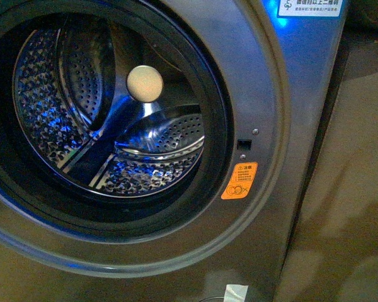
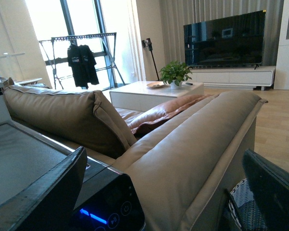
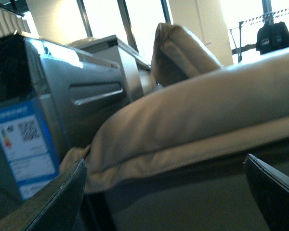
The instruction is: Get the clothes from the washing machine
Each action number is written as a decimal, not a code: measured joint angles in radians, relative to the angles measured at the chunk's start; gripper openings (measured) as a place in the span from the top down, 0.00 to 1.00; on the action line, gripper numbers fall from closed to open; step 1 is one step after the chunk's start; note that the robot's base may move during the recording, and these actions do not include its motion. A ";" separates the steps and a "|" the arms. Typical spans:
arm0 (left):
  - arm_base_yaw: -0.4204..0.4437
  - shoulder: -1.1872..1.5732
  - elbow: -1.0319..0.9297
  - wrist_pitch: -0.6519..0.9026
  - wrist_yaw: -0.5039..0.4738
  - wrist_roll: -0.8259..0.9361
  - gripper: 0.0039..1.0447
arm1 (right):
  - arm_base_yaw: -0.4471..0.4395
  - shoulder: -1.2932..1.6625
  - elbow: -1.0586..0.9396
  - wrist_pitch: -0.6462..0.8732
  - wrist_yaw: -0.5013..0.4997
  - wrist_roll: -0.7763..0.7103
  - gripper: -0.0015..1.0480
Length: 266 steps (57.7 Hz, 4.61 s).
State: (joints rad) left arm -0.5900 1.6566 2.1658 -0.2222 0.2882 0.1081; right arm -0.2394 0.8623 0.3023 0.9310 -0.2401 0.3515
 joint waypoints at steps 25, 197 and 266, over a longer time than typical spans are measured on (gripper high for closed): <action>0.000 -0.001 0.000 0.000 0.000 0.000 0.06 | 0.235 -0.325 -0.225 -0.481 0.237 -0.338 0.69; 0.587 -1.398 -2.120 0.435 -0.288 -0.114 0.97 | 0.236 -0.858 -0.297 -0.930 0.239 -0.349 0.98; 0.587 -1.651 -2.148 0.224 -0.288 -0.111 0.04 | 0.236 -0.858 -0.297 -0.931 0.239 -0.349 0.06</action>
State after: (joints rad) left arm -0.0025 0.0051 0.0181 0.0021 0.0002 -0.0032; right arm -0.0032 0.0044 0.0051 -0.0002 -0.0010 0.0025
